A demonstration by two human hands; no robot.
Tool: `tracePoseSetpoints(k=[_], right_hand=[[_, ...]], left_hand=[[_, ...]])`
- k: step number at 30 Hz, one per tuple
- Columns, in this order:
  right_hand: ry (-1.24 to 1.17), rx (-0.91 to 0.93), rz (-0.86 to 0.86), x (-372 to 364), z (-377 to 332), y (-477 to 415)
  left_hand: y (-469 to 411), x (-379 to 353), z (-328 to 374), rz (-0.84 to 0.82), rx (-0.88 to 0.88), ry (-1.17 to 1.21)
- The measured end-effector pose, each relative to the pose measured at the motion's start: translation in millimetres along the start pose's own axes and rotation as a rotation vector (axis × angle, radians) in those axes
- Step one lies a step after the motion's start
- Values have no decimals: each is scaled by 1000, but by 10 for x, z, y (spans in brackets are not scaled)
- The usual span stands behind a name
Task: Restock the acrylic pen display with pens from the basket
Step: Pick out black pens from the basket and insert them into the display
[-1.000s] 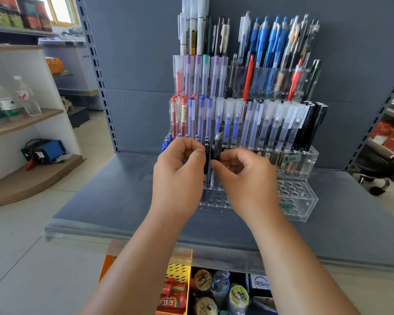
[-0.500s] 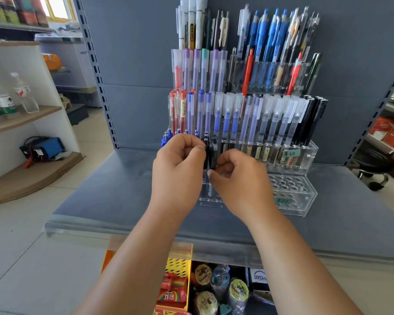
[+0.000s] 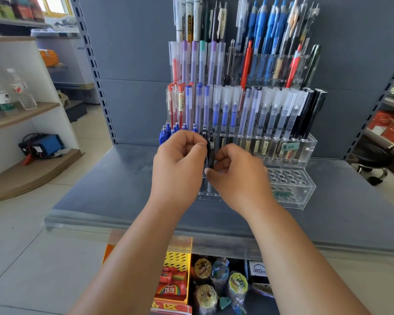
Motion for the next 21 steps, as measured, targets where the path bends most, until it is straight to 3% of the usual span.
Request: tracePoseSetpoints(k=[7,12,21], right_hand=[[-5,21,35,61,-39,45],[40,52,130,229,-100,124],[112,168,84,304,-400,610]], left_hand=[[8,-1,-30,-2,3,-27],[80,96,-28,94,-10,-42],[376,59,8,-58,-38,-280]])
Point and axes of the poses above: each hand's wrist, its own y-axis away from the middle knuckle, its own x-axis out of the back of the hand, z = x × y, the point moved 10 cm from there along -y, towards the middle knuckle, and after that the axes turned 5 degrees about -z, right-handed, at the moved point
